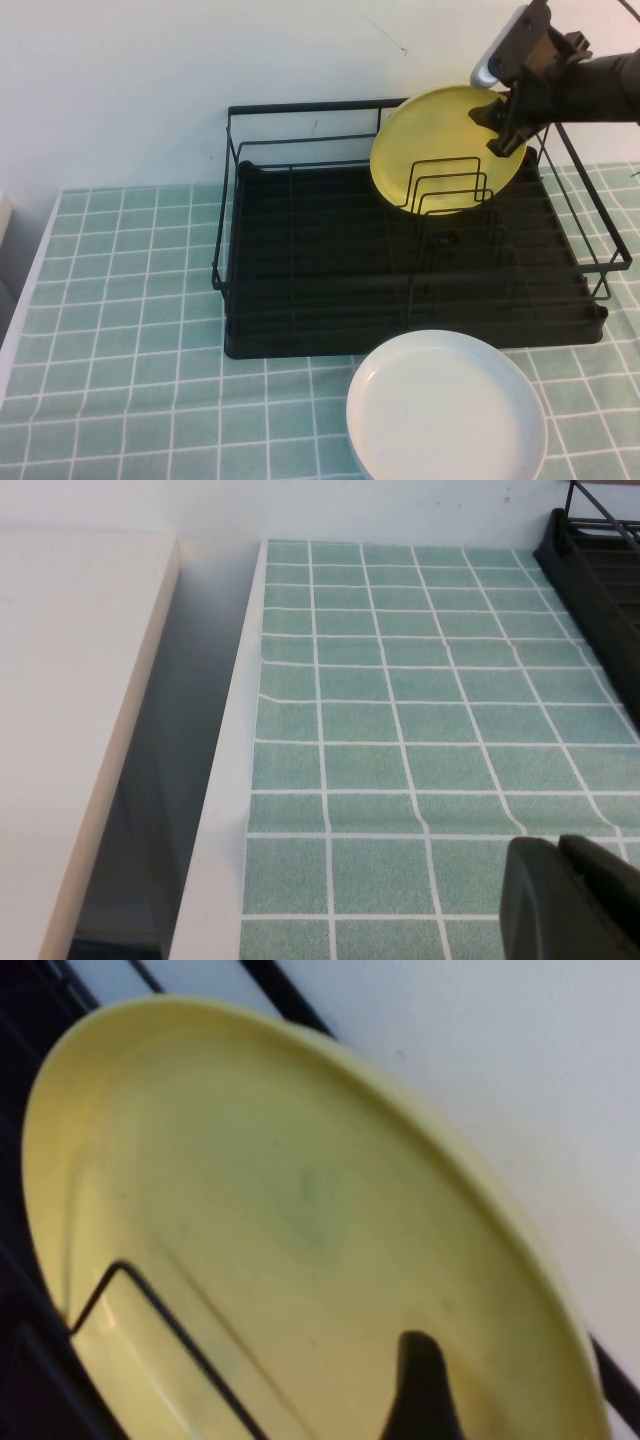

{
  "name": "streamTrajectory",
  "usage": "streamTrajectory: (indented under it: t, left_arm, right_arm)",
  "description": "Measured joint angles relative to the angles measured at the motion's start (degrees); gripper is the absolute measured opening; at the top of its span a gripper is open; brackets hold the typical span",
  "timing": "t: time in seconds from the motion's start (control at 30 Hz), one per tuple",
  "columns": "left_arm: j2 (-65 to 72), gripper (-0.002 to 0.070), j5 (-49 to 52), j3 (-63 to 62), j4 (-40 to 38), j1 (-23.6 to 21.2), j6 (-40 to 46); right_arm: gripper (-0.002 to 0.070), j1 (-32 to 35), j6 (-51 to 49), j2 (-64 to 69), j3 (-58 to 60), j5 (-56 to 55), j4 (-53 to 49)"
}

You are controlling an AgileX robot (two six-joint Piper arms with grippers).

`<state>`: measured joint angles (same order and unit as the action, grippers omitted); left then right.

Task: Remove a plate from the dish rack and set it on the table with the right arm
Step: Grasp the plate from the shelf, then place the plate from the table

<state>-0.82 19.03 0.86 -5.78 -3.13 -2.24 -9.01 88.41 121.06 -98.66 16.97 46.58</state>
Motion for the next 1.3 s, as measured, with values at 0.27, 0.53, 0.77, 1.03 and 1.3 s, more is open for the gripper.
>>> streamTrajectory:
  t: [0.27, 0.53, 0.77, 1.03, 1.3]
  left_arm:
    - [0.0, -0.0004, 0.0, 0.0, 0.0, 0.0, 0.0]
    - [0.0, -0.0004, 0.0, 0.0, 0.0, 0.0, 0.0]
    - [0.0, -0.0004, 0.0, 0.0, 0.0, 0.0, 0.0]
    - [0.0, -0.0004, 0.0, 0.0, 0.0, 0.0, 0.0]
    - [0.0, -0.0004, 0.0, 0.0, 0.0, 0.0, 0.0]
  right_arm:
    - [0.0160, 0.0, -1.5, 2.1, -1.6, 0.1, 3.4]
    - [0.0031, 0.0, -1.3, 2.1, -2.4, 0.3, 4.6]
    - [0.0029, 0.0, -1.4, -0.4, -4.0, 0.8, 4.8]
    - [0.0027, 0.0, -1.5, -9.2, -5.3, 3.7, 4.9]
    - [0.0027, 0.0, -13.5, -20.1, -5.4, 16.1, 2.6]
